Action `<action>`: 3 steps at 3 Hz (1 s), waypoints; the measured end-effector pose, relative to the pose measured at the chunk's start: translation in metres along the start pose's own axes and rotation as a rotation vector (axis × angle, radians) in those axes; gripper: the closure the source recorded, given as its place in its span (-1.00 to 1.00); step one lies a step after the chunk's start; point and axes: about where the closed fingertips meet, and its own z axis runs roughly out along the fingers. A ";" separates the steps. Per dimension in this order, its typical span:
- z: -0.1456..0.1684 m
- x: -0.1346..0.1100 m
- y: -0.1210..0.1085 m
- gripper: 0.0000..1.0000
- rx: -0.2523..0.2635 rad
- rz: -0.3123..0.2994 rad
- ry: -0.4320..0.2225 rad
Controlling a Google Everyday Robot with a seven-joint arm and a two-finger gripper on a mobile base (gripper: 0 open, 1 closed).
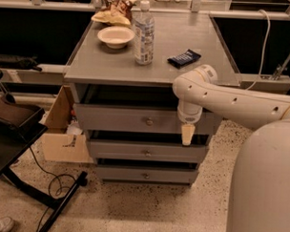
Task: Open top drawer
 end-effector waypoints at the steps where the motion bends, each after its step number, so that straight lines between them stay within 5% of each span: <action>1: 0.007 0.009 0.004 -0.24 -0.026 0.012 0.018; 3: -0.002 0.010 0.001 0.69 -0.030 0.015 0.022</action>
Offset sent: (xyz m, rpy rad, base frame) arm -0.0269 -0.0407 0.0495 -0.0562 0.1409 0.0108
